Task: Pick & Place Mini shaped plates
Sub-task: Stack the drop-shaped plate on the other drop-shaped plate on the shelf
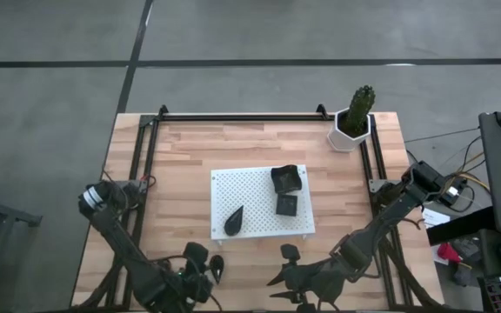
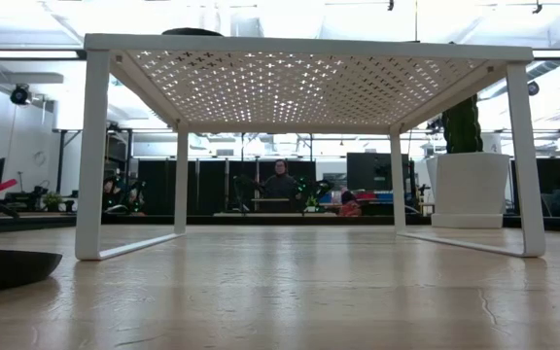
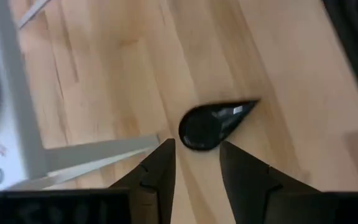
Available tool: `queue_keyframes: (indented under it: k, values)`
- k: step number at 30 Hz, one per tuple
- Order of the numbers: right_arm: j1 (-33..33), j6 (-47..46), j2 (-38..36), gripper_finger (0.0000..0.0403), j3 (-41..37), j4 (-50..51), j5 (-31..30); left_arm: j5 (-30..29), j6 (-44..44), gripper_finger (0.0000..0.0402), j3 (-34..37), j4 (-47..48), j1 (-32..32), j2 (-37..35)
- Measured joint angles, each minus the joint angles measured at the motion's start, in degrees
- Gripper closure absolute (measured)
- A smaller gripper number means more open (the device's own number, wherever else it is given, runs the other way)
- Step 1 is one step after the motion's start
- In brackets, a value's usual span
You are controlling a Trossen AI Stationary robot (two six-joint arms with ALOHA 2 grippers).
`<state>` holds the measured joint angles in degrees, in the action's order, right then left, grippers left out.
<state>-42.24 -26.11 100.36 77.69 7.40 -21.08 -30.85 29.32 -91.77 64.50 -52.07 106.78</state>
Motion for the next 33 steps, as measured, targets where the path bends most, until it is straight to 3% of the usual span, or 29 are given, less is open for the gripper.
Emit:
queue_keyframes:
  k: [5, 12, 16, 22, 28, 33]
  values:
    - [0.0, -0.1, 0.0, 0.028, -0.2, -0.1, 0.0, 0.4, -3.5, 0.028, 7.2, -3.7, -1.1, 0.0]
    - [0.0, -0.2, 0.0, 0.028, -0.3, -0.5, 0.0, 0.2, -14.9, 0.028, 18.0, -17.6, -1.0, 0.0]
    - [0.0, -0.3, 0.0, 0.028, -0.3, -0.5, -0.1, -1.3, -21.6, 0.028, 21.8, -20.1, -1.1, 0.0]
    - [0.0, -0.3, 0.0, 0.028, -0.3, -0.9, -0.1, -7.9, -27.4, 0.028, 25.7, -21.0, -1.0, 0.0]
    - [0.0, -0.3, 0.0, 0.028, -0.3, -1.9, -0.1, -7.7, -29.0, 0.028, 28.6, -22.9, -1.0, 0.0]
    - [0.0, -0.2, 0.0, 0.028, -0.3, -2.3, -0.1, -11.1, -32.7, 0.028, 30.1, -27.2, -1.4, 0.0]
